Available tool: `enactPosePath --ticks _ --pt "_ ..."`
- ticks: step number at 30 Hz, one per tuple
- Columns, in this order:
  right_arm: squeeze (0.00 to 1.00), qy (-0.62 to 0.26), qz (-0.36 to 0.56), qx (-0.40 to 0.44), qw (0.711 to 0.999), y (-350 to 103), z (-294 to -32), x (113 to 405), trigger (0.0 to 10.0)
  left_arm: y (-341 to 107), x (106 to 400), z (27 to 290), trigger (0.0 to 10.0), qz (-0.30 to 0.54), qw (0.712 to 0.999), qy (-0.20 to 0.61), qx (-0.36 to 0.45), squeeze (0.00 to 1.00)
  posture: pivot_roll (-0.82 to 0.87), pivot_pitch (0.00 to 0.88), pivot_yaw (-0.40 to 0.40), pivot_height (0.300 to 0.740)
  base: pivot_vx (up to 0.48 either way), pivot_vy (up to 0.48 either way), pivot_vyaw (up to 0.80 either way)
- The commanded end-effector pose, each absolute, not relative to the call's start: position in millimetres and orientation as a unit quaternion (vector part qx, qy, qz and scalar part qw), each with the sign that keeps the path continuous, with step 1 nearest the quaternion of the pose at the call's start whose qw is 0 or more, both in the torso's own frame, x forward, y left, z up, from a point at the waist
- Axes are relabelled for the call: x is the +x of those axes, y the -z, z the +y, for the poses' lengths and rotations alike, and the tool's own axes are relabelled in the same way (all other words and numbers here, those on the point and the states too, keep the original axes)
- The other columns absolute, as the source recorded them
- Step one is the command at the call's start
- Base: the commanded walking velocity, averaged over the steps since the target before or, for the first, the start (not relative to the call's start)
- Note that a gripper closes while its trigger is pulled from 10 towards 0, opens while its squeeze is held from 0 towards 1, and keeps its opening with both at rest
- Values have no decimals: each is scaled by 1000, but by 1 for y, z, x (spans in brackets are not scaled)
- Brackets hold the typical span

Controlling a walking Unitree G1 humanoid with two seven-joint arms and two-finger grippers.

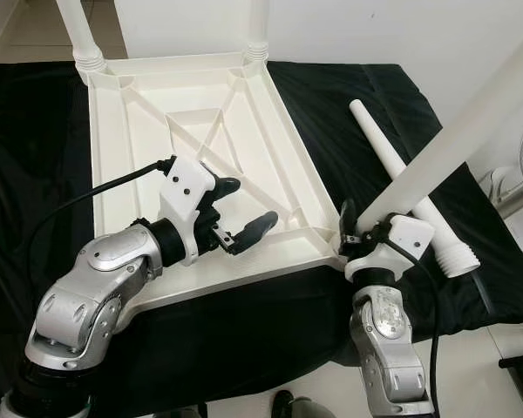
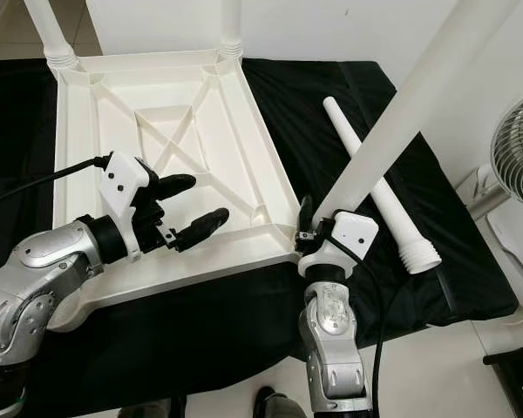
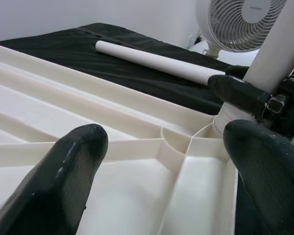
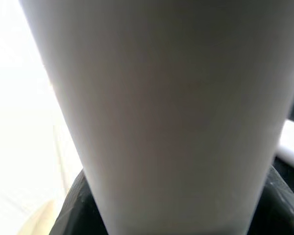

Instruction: Building children table

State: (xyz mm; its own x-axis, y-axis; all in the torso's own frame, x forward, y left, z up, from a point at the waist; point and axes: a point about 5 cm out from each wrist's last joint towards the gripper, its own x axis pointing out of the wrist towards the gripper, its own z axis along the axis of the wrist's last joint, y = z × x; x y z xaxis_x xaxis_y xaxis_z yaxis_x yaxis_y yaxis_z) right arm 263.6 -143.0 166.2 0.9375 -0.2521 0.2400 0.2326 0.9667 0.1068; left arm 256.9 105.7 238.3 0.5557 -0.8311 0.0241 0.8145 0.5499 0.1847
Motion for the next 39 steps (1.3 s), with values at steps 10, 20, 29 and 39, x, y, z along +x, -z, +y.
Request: enactPosePath --ticks 10,20,29,39 --pt "0 227 34 46 972 -107 -155 269 10000 -242 258 107 10000 -58 883 460 81 0 101 241 3 740 0 0 0" --pt "0 254 55 77 963 -102 -151 273 10000 -243 258 109 10000 -57 883 459 85 0 116 231 10 740 0 0 0" --pt "0 269 49 90 958 -104 -154 276 10000 -244 258 107 10000 -60 881 461 85 0 115 220 7 740 0 0 0" --pt "0 269 38 99 957 -108 -156 280 10000 -244 259 106 10000 -64 882 459 83 0 113 203 -4 740 0 0 0"
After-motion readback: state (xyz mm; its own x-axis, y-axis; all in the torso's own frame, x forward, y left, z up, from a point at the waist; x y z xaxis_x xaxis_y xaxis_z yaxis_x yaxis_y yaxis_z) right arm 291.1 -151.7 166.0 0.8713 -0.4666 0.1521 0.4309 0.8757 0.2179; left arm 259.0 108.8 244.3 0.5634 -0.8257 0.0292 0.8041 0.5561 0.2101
